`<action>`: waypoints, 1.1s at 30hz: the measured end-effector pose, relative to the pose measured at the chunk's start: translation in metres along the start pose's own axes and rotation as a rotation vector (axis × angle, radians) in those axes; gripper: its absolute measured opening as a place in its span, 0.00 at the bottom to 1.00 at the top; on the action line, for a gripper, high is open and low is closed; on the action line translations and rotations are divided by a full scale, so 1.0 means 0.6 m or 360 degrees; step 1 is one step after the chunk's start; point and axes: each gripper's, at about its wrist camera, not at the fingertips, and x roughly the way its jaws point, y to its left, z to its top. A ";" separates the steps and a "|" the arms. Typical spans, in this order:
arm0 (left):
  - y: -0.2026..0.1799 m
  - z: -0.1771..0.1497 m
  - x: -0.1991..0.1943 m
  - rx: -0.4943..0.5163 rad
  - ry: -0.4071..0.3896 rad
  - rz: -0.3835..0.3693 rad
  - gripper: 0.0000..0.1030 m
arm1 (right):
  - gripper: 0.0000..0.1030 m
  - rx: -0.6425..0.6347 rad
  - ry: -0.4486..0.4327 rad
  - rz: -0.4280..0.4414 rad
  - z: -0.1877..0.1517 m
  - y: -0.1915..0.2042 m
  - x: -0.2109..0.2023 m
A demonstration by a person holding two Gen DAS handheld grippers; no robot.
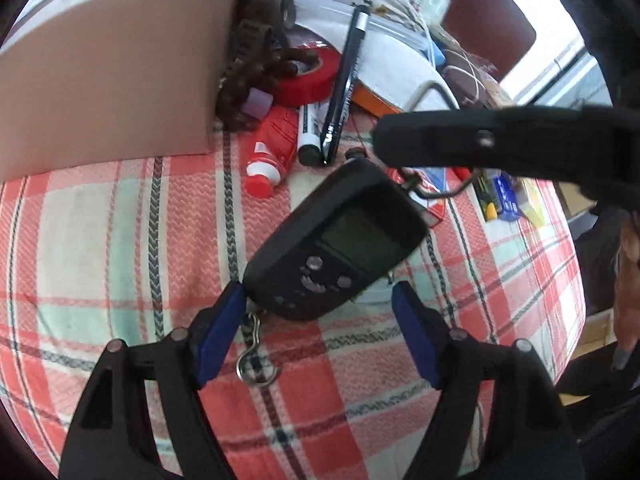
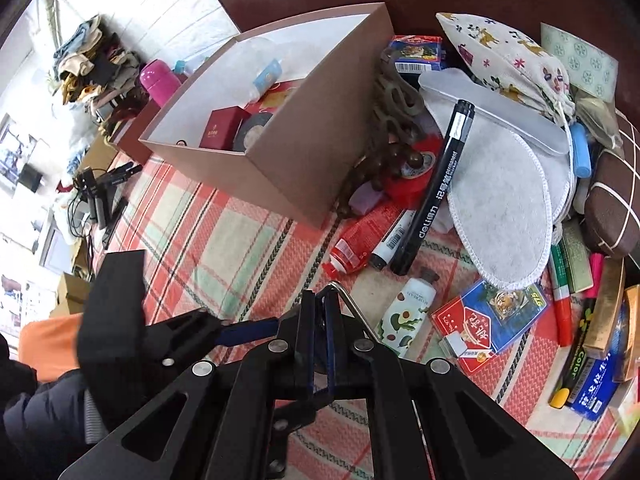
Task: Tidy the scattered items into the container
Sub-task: 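Carry the scale by its hook with the right tool while the left tool steadies its body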
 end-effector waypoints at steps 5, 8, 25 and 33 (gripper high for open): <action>0.001 0.008 -0.024 0.0032 -0.0050 0.0023 0.58 | 0.05 -0.0024 -0.0039 0.0019 0.013 0.007 -0.024; -0.001 0.020 -0.057 0.0016 -0.0119 0.0043 0.58 | 0.05 -0.0071 -0.0074 0.0037 0.030 0.022 -0.048; 0.048 0.213 -0.303 0.0020 -0.0655 0.0268 0.57 | 0.05 -0.0480 -0.0480 0.0126 0.265 0.184 -0.212; 0.136 0.265 -0.223 -0.0048 -0.0514 0.0217 0.57 | 0.05 -0.0390 -0.0342 0.0038 0.338 0.166 -0.099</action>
